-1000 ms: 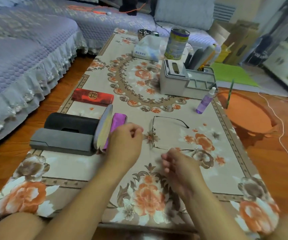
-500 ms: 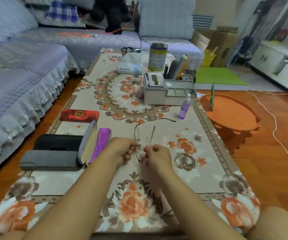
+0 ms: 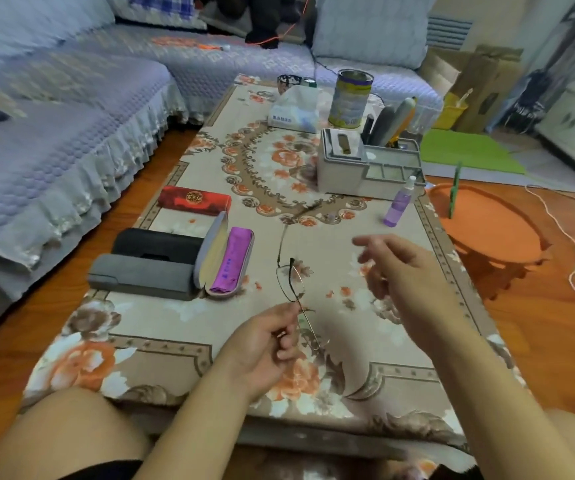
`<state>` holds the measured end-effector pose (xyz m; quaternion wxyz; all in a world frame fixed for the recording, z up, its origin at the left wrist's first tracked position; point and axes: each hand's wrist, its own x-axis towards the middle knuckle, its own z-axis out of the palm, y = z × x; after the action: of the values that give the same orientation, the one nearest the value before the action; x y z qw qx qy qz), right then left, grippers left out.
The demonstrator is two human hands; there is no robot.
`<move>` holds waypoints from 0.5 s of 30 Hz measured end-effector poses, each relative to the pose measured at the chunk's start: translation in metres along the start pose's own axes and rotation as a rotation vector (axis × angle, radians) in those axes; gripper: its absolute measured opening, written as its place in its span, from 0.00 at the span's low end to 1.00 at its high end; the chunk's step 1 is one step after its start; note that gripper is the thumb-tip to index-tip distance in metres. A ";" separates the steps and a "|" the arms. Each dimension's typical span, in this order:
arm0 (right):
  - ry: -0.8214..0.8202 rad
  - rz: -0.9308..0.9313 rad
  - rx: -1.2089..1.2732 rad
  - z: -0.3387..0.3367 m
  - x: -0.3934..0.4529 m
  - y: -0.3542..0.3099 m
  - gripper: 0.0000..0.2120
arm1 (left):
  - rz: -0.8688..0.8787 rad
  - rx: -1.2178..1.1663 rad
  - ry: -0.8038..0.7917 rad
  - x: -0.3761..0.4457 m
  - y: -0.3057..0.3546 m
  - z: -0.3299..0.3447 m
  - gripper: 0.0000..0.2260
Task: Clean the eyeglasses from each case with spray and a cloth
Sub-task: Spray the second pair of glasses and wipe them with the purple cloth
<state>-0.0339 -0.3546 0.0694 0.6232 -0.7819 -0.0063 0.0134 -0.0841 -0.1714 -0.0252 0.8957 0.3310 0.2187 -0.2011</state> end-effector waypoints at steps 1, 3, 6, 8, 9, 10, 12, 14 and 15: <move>-0.082 -0.032 -0.015 0.000 0.002 -0.009 0.12 | 0.010 0.054 -0.014 0.000 0.001 -0.003 0.01; -0.245 -0.075 -0.087 0.005 0.004 -0.025 0.15 | 0.039 0.127 -0.023 0.003 0.002 -0.008 0.03; -0.403 -0.054 -0.197 0.015 0.002 -0.040 0.16 | 0.091 0.220 0.007 0.001 0.003 -0.011 0.12; -0.461 -0.012 -0.219 0.016 -0.002 -0.041 0.17 | 0.107 0.248 0.031 -0.003 0.003 -0.011 0.14; -0.480 -0.002 -0.232 0.016 -0.005 -0.039 0.17 | 0.111 0.252 0.039 -0.004 0.003 -0.013 0.13; -0.488 -0.003 -0.260 0.016 -0.008 -0.036 0.17 | 0.111 0.253 0.040 -0.006 0.003 -0.014 0.12; -0.477 -0.032 -0.404 0.019 -0.012 -0.028 0.13 | 0.114 0.244 0.044 -0.008 0.004 -0.017 0.12; -0.441 -0.061 -0.536 0.026 -0.016 -0.020 0.07 | 0.128 0.243 0.065 -0.010 0.006 -0.018 0.10; -0.415 -0.067 -0.561 0.031 -0.018 -0.016 0.05 | 0.140 0.246 0.079 -0.011 0.006 -0.017 0.09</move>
<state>-0.0522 -0.3212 0.0778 0.3697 -0.9027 -0.1617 0.1493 -0.0940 -0.1532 -0.0281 0.8508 0.4604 0.2040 -0.1502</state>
